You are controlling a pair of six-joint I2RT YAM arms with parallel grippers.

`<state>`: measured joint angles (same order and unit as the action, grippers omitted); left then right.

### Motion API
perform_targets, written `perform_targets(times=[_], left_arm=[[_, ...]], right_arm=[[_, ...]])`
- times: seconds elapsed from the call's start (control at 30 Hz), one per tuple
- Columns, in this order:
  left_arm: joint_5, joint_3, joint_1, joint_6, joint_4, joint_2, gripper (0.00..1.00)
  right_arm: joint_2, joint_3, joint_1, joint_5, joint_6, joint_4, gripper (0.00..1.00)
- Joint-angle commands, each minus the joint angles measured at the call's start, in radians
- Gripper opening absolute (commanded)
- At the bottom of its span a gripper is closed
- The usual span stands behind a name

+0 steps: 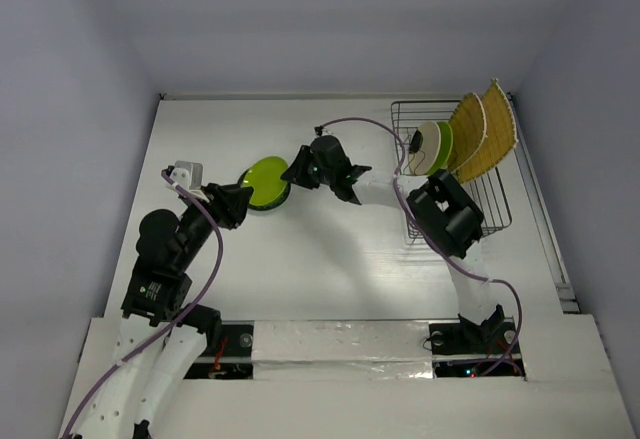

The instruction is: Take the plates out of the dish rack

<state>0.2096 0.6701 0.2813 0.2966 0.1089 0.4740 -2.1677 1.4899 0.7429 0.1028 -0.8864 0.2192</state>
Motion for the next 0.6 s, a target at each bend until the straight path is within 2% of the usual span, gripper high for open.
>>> perform_targets(times=[0.0,0.13,0.2,0.27,0.3,0.33,0.43,0.53,0.57], left_arm=[[0.014,0.034,-0.004,-0.001,-0.051,-0.009,0.34],[0.013,0.034,-0.004,-0.001,-0.049,-0.009,0.34],[0.013,0.034,-0.004,-0.001,-0.049,-0.011,0.34],[0.013,0.034,-0.004,-0.001,-0.049,-0.012,0.34],[0.011,0.034,-0.004,-0.001,-0.049,-0.012,0.34],[0.011,0.034,-0.004,-0.001,-0.049,-0.011,0.34],[0.013,0.034,-0.004,-0.001,-0.049,-0.011,0.34],[0.01,0.034,-0.004,-0.001,-0.048,-0.014,0.34],[0.011,0.034,-0.004,-0.001,-0.048,-0.014,0.34]], right_arm=[[0.034,0.044,0.012,-0.041,0.013,0.017,0.3],[0.066,0.041,0.012,-0.061,0.053,-0.026,0.4],[0.09,0.033,0.012,-0.086,0.072,-0.04,0.41],[0.123,0.017,0.012,-0.107,0.115,-0.076,0.51],[0.14,0.015,0.012,-0.167,0.135,-0.098,0.56],[0.175,0.013,0.012,-0.193,0.157,-0.121,0.64],[0.262,-0.014,0.012,-0.311,0.257,-0.201,0.67],[0.342,-0.066,0.003,-0.449,0.314,-0.267,0.59],[0.405,-0.082,-0.008,-0.481,0.352,-0.293,0.34]])
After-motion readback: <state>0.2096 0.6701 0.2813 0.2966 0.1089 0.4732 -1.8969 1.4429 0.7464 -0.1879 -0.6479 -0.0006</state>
